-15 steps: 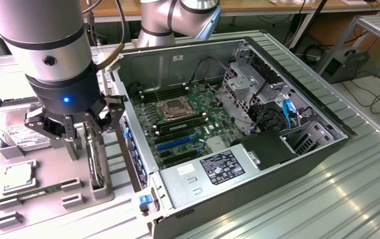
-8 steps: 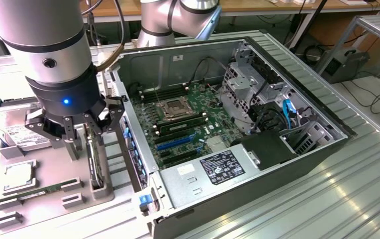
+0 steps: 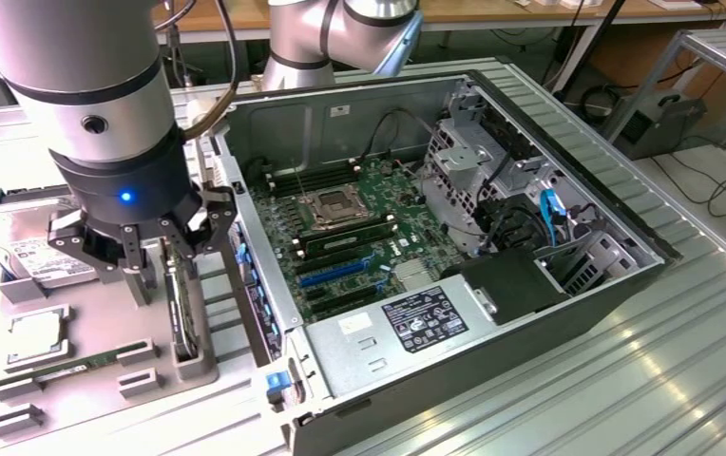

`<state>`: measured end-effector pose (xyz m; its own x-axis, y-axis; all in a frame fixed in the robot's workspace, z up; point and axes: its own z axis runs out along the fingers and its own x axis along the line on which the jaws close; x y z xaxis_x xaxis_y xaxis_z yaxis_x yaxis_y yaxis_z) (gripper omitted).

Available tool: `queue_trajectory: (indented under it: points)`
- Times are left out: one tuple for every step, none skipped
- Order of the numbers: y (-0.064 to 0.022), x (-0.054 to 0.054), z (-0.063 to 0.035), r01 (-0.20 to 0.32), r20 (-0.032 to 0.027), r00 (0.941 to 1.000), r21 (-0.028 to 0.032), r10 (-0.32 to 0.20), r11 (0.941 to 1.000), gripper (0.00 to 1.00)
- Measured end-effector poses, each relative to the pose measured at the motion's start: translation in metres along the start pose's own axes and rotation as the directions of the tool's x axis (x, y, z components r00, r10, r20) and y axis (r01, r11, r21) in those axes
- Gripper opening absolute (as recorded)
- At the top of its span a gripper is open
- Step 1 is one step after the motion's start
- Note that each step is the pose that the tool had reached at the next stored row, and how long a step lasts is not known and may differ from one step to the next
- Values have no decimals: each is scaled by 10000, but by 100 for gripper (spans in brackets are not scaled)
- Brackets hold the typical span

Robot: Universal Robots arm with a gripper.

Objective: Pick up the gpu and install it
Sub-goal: 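Pick up the gpu and move the gpu toward the slot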

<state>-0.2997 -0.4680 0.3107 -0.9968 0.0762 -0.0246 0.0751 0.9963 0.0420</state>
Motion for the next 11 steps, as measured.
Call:
queue_trajectory:
  points:
    - [0, 1, 3, 0, 0, 10000, -1, 0, 10000, 42]
    - [0, 2, 7, 0, 0, 10000, -1, 0, 10000, 42]
    - [-1, 3, 10, 0, 0, 10000, -1, 0, 10000, 42]
    - [-1, 4, 13, 0, 1, 10000, -1, 0, 10000, 42]
    - [-1, 6, 17, 0, 0, 10000, -1, 0, 10000, 42]
    - [-1, 6, 20, 0, 0, 10000, 0, 0, 10000, 42]
    - [-1, 8, 24, 0, 0, 10000, 0, 0, 10000, 42]
    - [-2, 8, 27, 0, 0, 10000, -1, 0, 10000, 42]
    - [-2, 9, 30, 0, 0, 10000, -1, 0, 10000, 42]
    - [-2, 10, 33, 0, 0, 10000, 0, 0, 10000, 42]
    - [-2, 10, 36, 0, 0, 10000, 0, 0, 10000, 42]
